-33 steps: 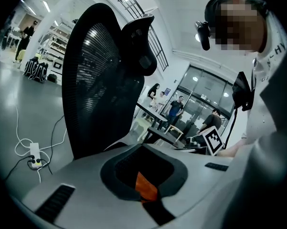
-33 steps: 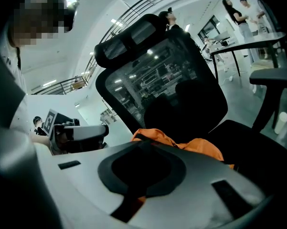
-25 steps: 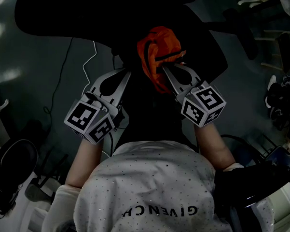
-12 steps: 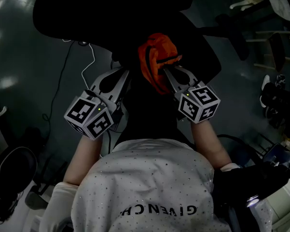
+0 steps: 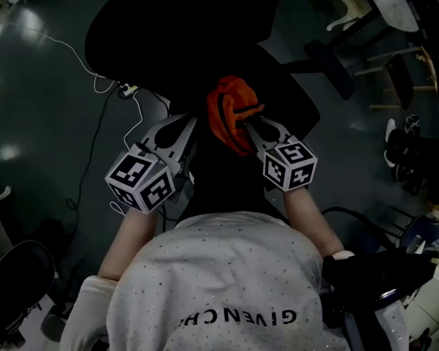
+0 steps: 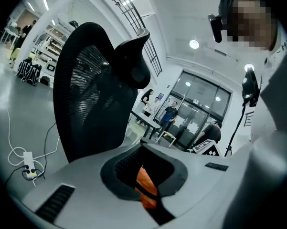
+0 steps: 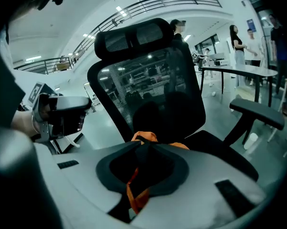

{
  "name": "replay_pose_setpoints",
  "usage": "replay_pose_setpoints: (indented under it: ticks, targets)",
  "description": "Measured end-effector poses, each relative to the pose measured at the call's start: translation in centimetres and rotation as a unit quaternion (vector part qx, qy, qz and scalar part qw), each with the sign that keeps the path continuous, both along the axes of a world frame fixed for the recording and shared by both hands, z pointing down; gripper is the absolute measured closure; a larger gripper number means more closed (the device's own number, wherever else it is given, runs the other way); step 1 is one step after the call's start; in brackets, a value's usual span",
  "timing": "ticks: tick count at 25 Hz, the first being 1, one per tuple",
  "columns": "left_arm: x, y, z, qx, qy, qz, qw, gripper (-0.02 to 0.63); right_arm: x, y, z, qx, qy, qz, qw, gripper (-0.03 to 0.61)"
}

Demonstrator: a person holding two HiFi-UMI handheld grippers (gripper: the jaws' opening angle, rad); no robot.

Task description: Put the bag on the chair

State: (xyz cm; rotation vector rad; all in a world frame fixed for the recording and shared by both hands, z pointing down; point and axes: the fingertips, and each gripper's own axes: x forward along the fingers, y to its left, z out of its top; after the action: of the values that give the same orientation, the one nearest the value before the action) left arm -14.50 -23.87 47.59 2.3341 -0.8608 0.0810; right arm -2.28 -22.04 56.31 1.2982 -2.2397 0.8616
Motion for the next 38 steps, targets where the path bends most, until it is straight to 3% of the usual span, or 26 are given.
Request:
replay_pose_setpoints:
  ticks: [8, 16, 26, 28, 32, 38]
  targets:
    - [-0.5, 0.8, -1.4, 0.010, 0.002, 0.011, 0.9999, 0.612, -0.3, 0.5, -0.5, 0.000, 0.036, -0.030, 0.999, 0.459]
    - [-0.7, 2.0, -1.3, 0.009, -0.001, 0.005, 0.9999, 0.612, 0.0, -0.3, -1.3, -0.001, 0.000, -0.021, 1.000, 0.426]
    - [-1.2, 4.1, -2.1, 0.011, -0.014, -0.026, 0.9995, 0.612, -0.6, 0.7, -2.1, 0.003, -0.011, -0.062, 0.998, 0.360]
    - [-0.8, 4.6, -2.2, 0.015, -0.015, -0.029, 0.9993, 0.612, -0.6, 1.0, -2.0, 0.002, -0.020, -0.067, 0.998, 0.311]
    - [0.0, 5.9, -3.0, 0.025, -0.016, -0.041, 0.9987, 0.612, -0.5, 1.9, -2.6, 0.003, -0.046, -0.071, 0.996, 0.296]
    - [0.3, 8.5, -4.4, 0.037, -0.015, -0.077, 0.9962, 0.612, -0.7, 3.5, -5.1, 0.020, -0.062, -0.102, 0.993, 0.166]
